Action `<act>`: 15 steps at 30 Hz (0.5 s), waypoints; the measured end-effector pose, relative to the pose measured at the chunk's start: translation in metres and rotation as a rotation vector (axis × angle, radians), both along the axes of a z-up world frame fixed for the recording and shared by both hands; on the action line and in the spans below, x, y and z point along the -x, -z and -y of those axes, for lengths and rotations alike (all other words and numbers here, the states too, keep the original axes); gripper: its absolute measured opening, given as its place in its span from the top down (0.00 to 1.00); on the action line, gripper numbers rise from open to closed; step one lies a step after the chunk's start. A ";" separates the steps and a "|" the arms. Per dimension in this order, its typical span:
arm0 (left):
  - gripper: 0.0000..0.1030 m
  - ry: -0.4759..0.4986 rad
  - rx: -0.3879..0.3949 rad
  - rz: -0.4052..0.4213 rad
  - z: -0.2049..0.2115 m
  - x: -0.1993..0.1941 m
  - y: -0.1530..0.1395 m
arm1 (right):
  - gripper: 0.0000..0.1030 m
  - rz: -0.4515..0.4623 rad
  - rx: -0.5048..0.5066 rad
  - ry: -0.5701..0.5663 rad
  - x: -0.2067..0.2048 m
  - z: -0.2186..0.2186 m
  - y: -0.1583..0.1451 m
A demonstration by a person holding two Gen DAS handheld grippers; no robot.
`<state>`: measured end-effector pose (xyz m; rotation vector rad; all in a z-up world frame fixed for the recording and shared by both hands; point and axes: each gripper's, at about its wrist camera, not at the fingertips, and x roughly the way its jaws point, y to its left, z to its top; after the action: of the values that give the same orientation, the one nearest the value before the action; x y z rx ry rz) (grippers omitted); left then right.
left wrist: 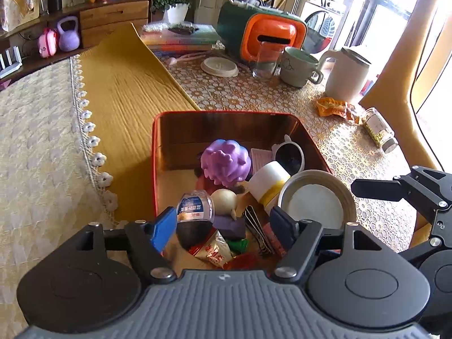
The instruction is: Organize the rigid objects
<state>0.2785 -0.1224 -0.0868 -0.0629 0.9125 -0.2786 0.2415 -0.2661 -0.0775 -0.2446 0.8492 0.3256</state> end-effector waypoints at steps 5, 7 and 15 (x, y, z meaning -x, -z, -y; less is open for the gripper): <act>0.28 -0.006 -0.006 0.032 -0.005 0.012 -0.012 | 0.10 0.024 -0.017 0.011 0.010 0.005 -0.009; 0.22 -0.009 -0.012 0.046 -0.007 0.017 -0.017 | 0.10 0.030 -0.028 0.019 0.013 0.008 -0.013; 0.20 -0.004 0.002 0.083 -0.016 0.040 -0.035 | 0.06 0.056 -0.102 0.054 0.032 0.025 -0.032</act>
<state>0.2381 -0.1064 -0.0518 -0.0542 0.8293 -0.2764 0.2097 -0.2910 -0.0453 -0.1347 0.7800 0.3093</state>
